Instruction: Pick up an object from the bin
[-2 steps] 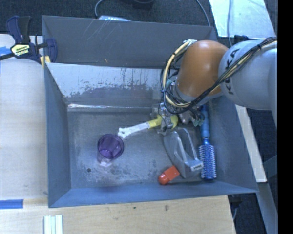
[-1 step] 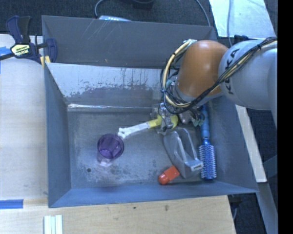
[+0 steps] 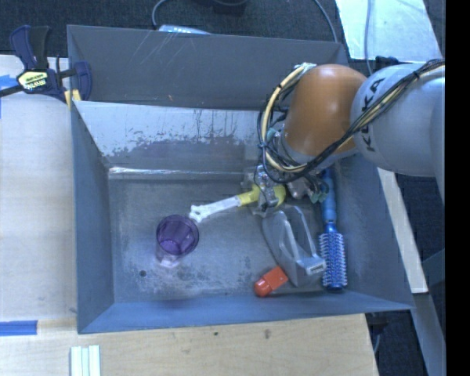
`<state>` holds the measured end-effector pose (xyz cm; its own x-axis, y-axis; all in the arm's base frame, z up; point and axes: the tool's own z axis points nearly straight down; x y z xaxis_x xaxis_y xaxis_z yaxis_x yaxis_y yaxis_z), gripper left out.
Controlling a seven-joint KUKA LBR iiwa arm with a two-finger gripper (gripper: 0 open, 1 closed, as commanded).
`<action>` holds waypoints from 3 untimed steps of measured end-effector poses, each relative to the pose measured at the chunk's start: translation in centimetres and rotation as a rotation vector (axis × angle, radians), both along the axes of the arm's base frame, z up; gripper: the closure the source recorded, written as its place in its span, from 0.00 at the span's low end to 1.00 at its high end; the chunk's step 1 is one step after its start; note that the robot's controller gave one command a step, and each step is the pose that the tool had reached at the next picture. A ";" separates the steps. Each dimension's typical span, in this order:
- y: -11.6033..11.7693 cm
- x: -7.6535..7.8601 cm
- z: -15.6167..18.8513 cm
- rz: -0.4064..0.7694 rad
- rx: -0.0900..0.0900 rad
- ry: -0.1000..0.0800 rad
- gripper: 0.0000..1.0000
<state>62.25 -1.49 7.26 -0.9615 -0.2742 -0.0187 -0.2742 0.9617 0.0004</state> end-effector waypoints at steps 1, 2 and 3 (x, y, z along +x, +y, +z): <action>2.7 -0.7 3.5 0.005 -0.002 -0.012 1.00; 2.1 -1.5 3.2 -0.003 0.002 0.015 1.00; 1.8 -0.5 6.3 -0.020 -0.002 -0.016 1.00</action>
Offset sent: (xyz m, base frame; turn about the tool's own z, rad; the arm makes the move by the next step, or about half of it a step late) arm -0.0108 -0.0273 0.1463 0.0384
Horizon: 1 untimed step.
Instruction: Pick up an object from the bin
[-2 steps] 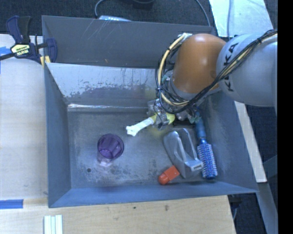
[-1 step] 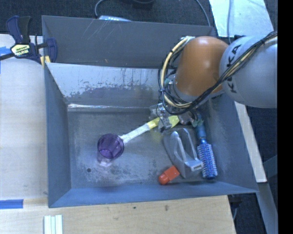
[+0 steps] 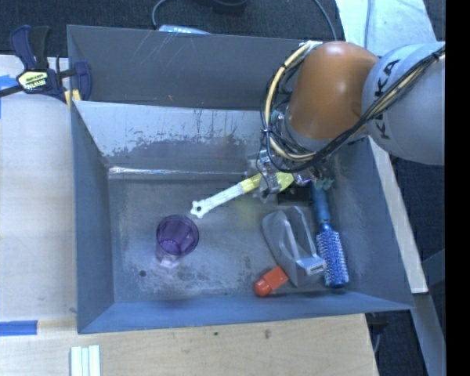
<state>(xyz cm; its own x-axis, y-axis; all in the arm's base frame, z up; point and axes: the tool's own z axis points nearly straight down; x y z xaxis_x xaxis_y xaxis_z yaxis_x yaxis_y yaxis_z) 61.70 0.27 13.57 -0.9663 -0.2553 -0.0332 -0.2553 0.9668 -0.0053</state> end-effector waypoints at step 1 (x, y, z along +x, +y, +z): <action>0.7 -0.8 0.6 0.003 0.003 0.025 1.00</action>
Offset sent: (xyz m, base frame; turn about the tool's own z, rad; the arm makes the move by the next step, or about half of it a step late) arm 0.0074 -0.0162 -0.0657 -0.0257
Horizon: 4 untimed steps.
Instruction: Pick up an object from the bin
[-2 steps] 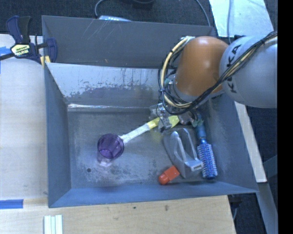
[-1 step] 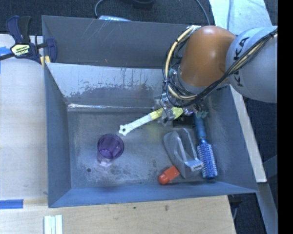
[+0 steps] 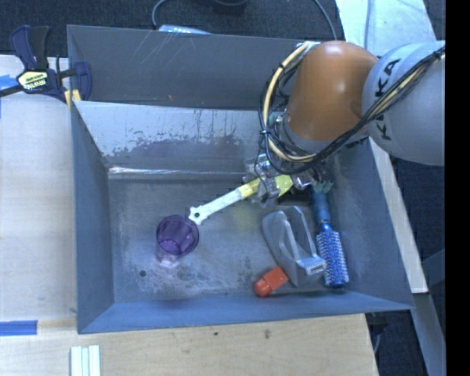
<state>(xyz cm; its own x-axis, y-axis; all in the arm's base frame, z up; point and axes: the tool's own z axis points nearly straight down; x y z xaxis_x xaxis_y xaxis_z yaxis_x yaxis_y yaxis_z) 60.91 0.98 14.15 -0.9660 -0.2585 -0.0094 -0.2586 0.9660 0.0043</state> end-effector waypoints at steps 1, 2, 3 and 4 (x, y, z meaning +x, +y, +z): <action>-1.0 1.3 -1.5 0.010 -0.001 -0.032 1.00; -1.1 -0.1 -1.6 0.020 -0.001 0.002 1.00; -1.3 0.9 1.1 0.017 -0.001 -0.040 1.00; -1.3 0.8 -0.6 0.017 -0.001 -0.036 1.00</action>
Offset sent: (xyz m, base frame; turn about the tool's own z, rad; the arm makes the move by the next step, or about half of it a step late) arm -0.0231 -0.0014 0.2135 -0.0673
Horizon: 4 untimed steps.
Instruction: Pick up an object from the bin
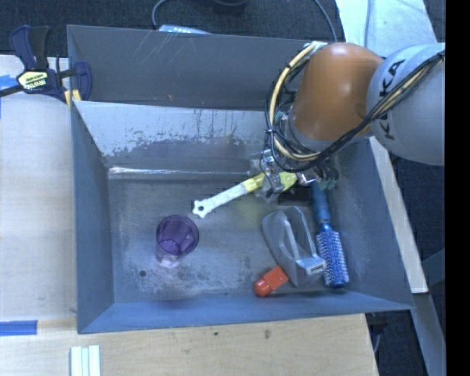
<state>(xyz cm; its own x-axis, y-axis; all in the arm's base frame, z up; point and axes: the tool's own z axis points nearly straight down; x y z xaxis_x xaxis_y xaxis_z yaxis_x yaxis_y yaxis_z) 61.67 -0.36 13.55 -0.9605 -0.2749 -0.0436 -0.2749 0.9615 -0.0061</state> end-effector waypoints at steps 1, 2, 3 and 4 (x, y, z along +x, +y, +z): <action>0.2 -1.9 1.2 0.138 -0.006 0.002 1.00; -0.8 -0.5 -1.9 0.073 -0.004 -0.016 1.00; -0.4 -1.5 -1.8 -0.007 0.001 0.015 1.00; -1.7 -2.1 0.6 0.014 -0.001 -0.020 1.00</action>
Offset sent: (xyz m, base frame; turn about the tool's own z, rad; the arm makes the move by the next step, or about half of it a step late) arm 0.0021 -0.0155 -0.0655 0.0121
